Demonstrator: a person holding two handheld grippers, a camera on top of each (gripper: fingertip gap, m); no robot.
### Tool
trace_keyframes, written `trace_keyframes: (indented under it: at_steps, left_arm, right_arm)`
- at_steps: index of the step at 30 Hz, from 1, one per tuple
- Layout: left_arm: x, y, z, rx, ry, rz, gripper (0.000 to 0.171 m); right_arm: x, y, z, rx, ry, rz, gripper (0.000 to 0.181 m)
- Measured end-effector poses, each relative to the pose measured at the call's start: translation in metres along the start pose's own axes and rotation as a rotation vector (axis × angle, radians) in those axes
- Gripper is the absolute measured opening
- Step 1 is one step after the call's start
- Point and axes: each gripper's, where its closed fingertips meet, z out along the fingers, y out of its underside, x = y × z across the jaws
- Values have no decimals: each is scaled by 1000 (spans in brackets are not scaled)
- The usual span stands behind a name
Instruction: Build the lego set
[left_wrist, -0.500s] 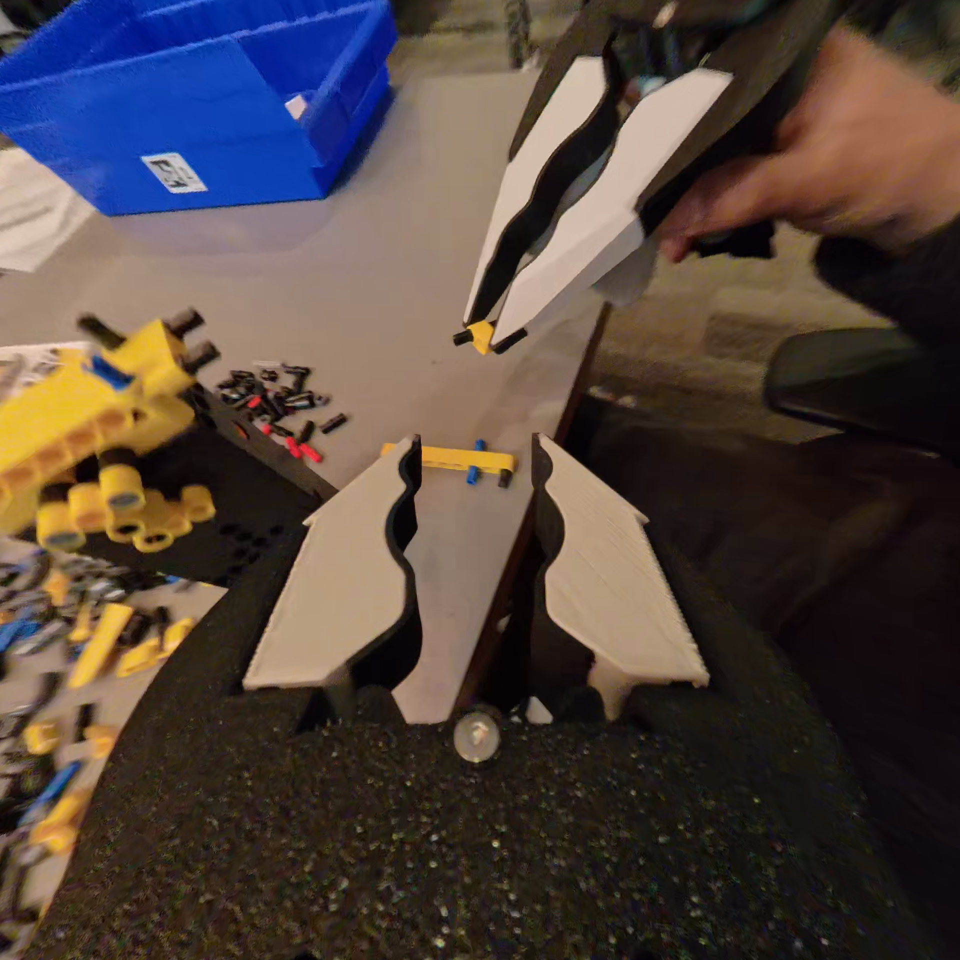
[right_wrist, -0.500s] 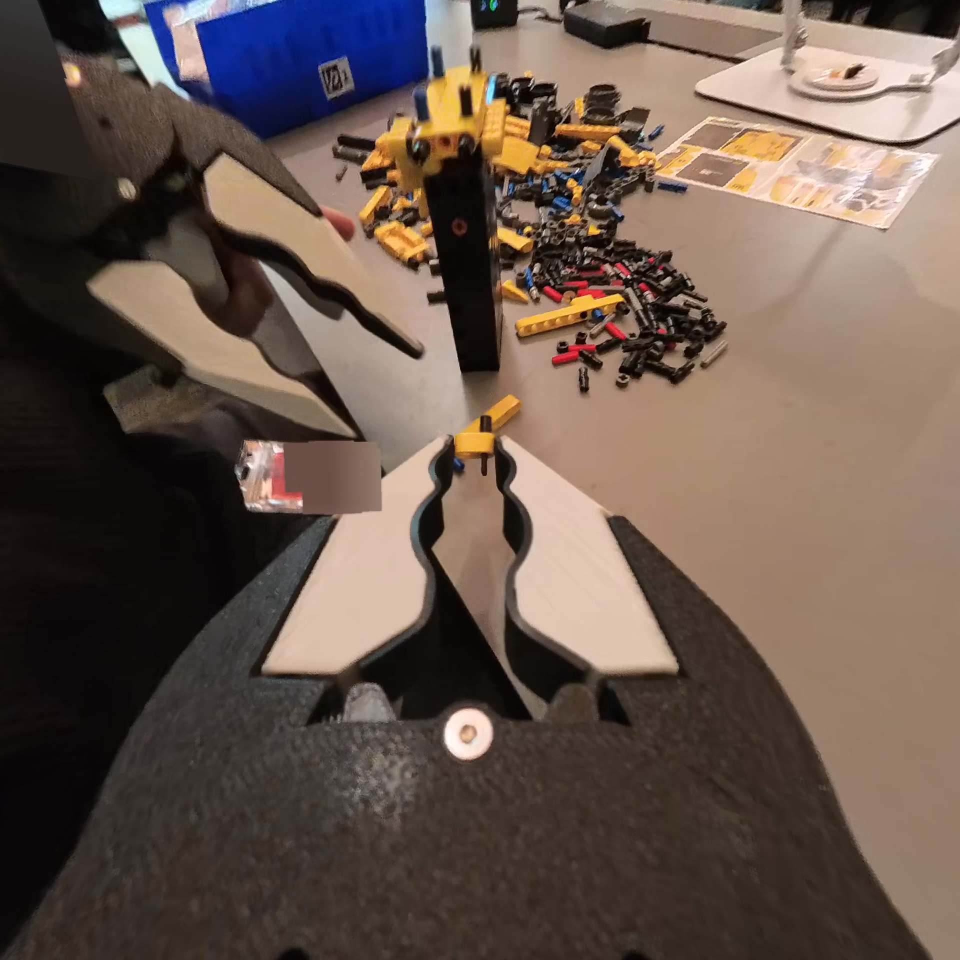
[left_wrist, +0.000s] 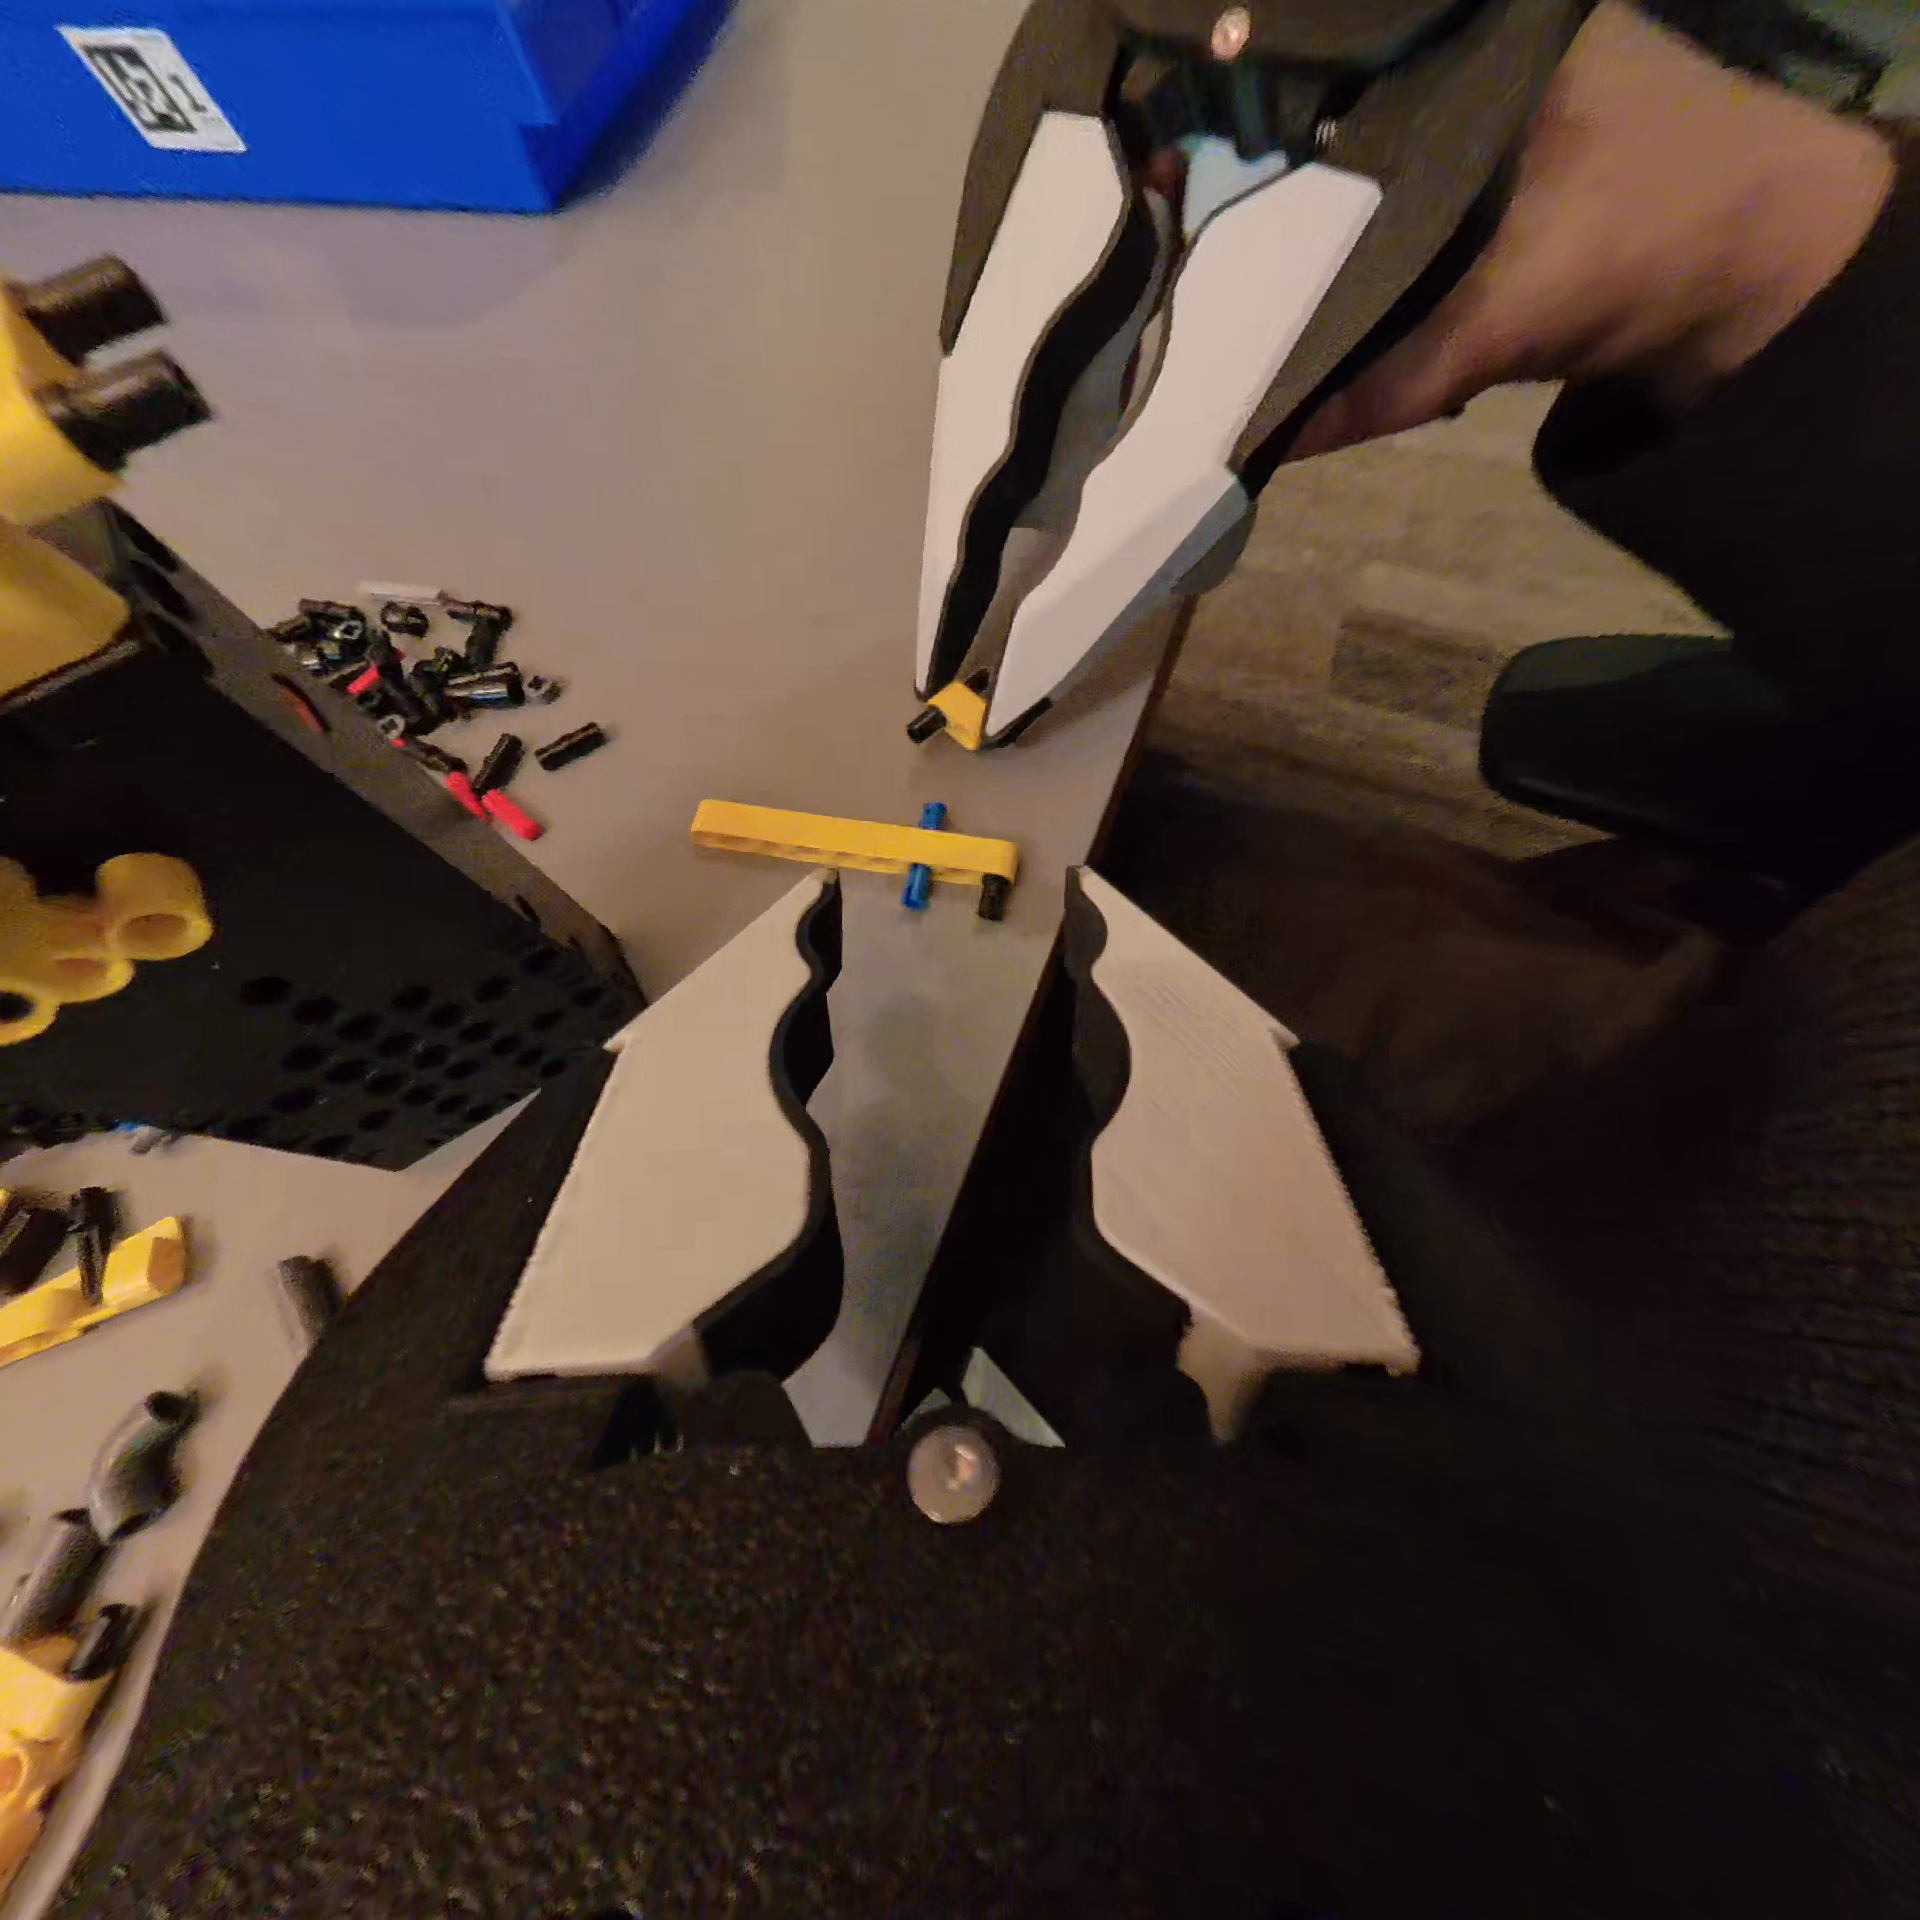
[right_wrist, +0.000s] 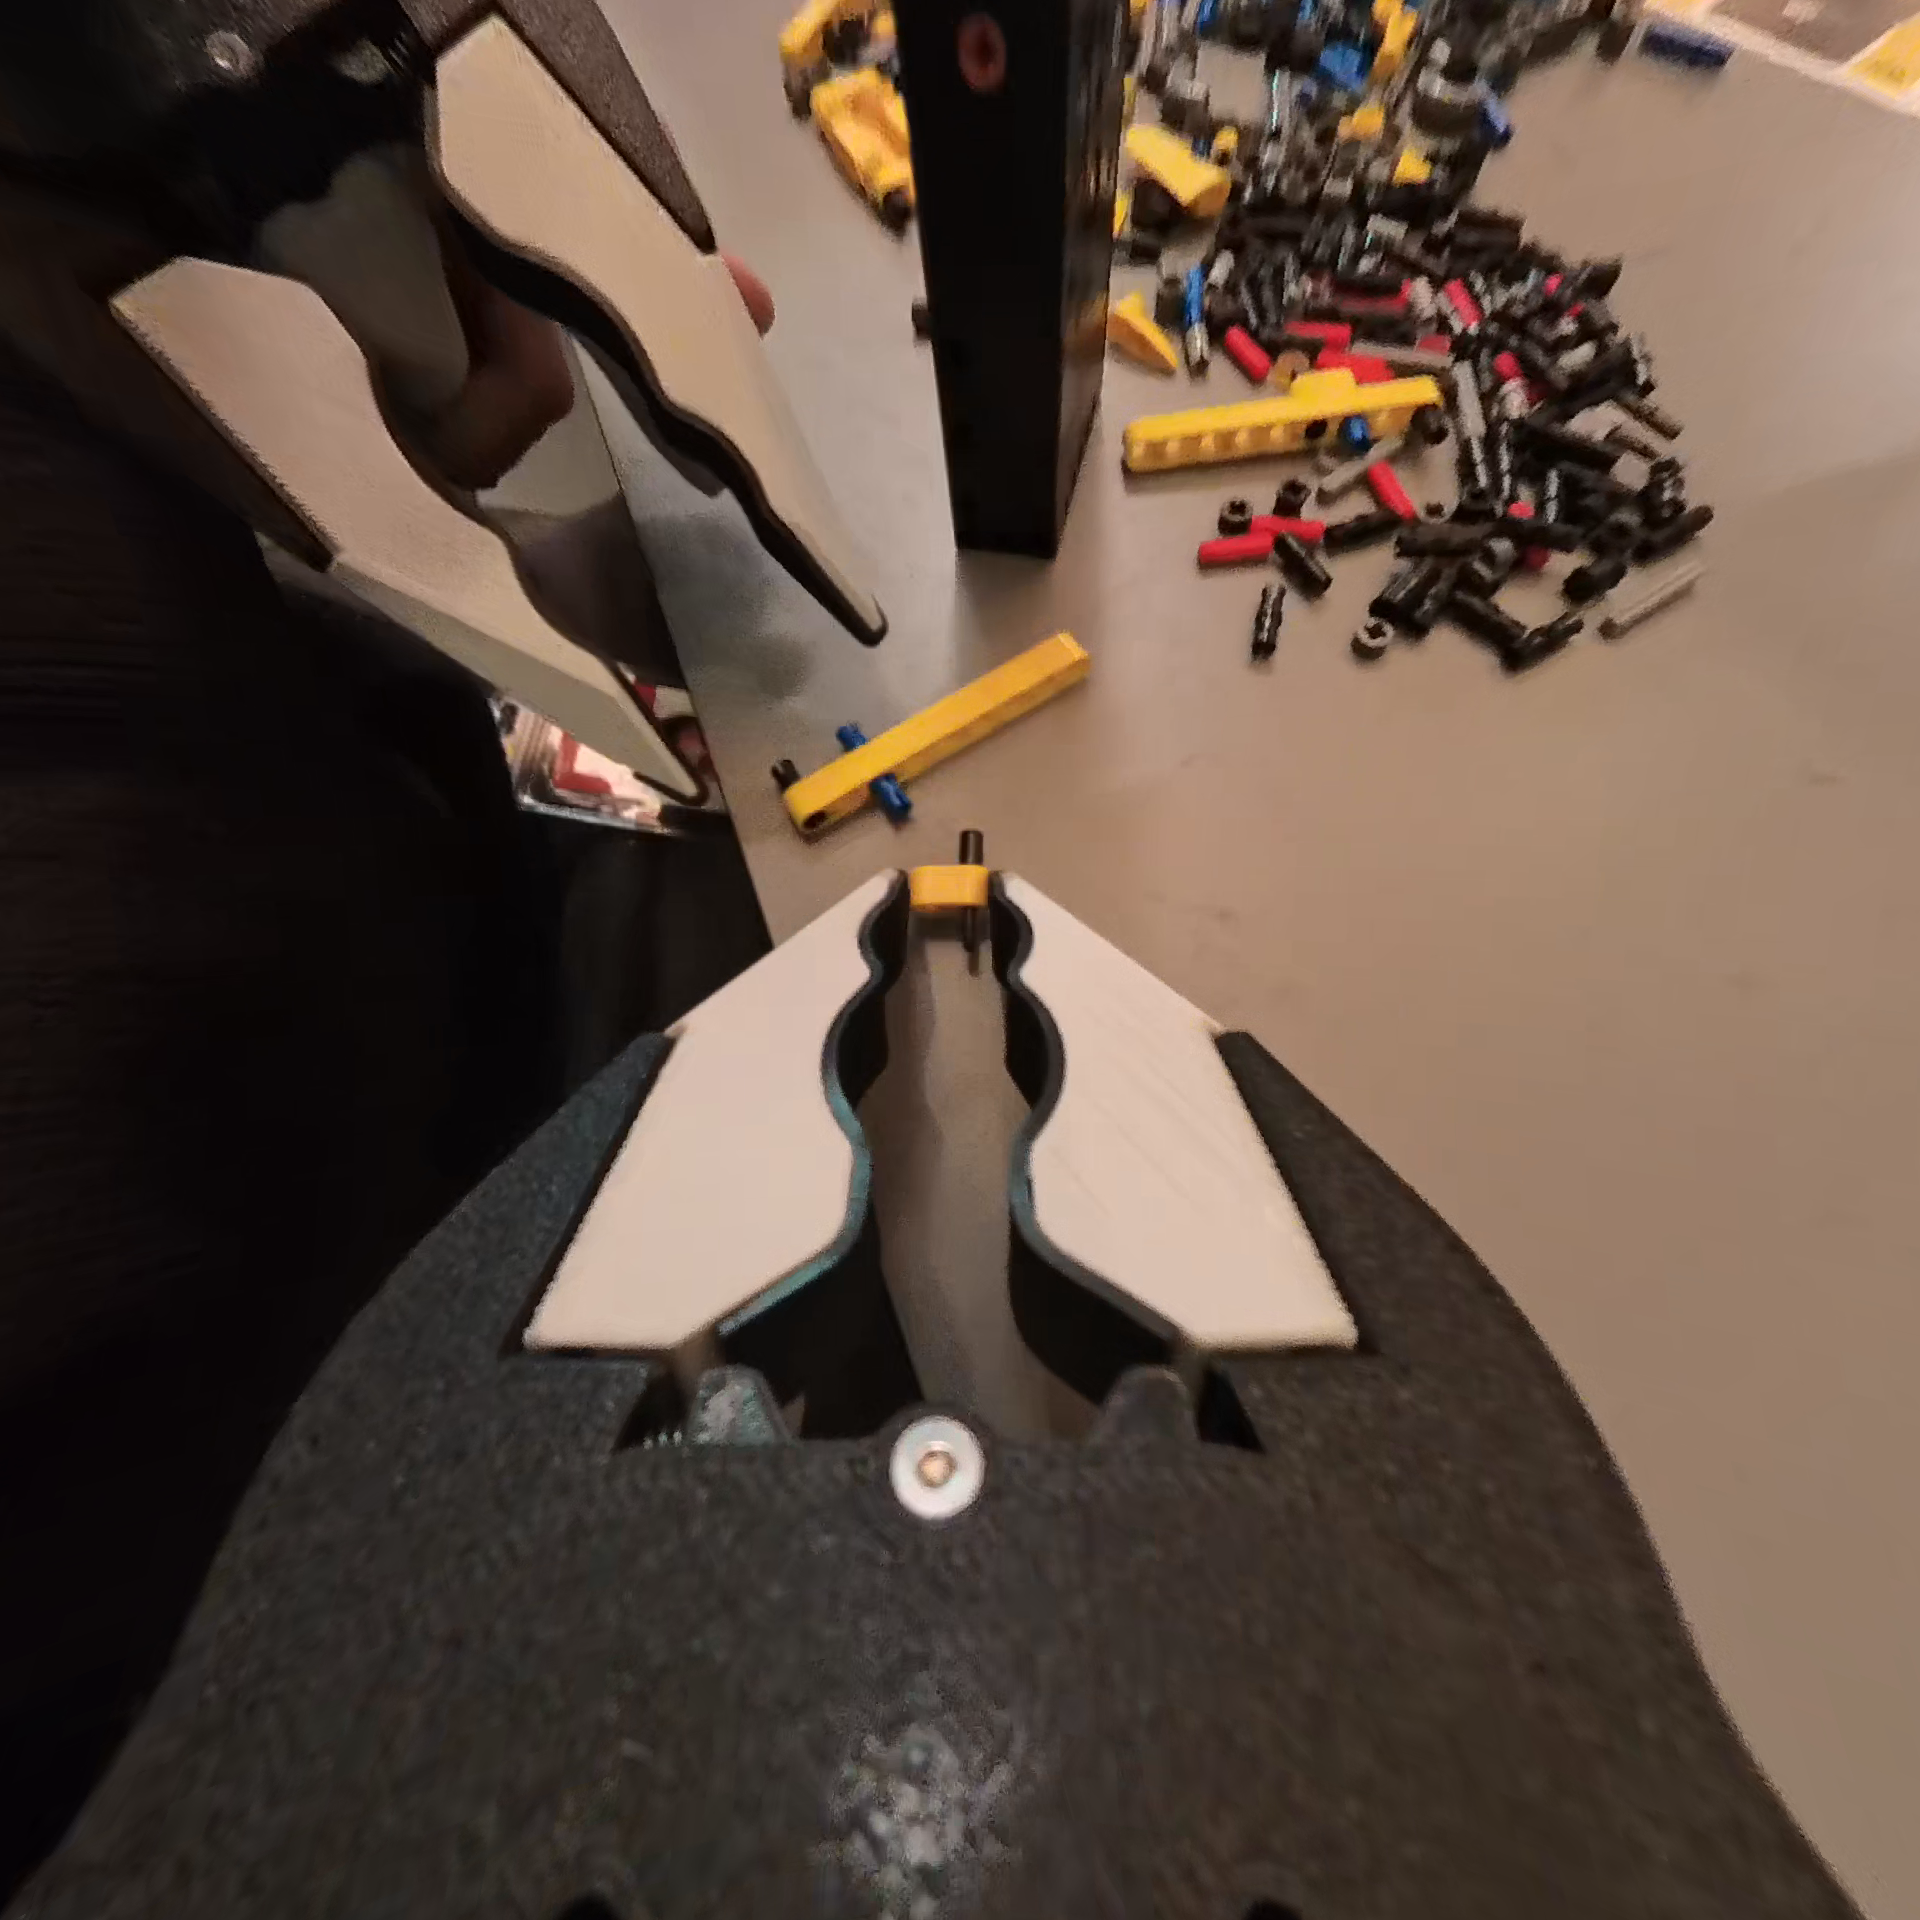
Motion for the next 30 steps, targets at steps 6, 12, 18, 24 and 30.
trace_keyframes:
  at_steps: [6, 12, 18, 24, 30]
  left_arm:
    - [1, 6, 14, -31, 8, -9, 43]
    - [-1, 5, 15, -32, 20, 9, 40]
    - [2, 5, 14, -16, 36, 46, 33]
    - [0, 5, 14, -28, 24, 25, 34]
    - [-2, 5, 12, -36, -30, 58, 34]
  right_arm:
    - [-6, -1, 7, -71, -106, -80, 15]
    - [-9, -7, 20, -157, -179, -179, 16]
    - [-11, -7, 19, -97, -216, -182, 17]
    - [-13, -6, 17, -92, -206, -204, 16]
    - [-7, -2, 12, -87, -174, -191, 22]
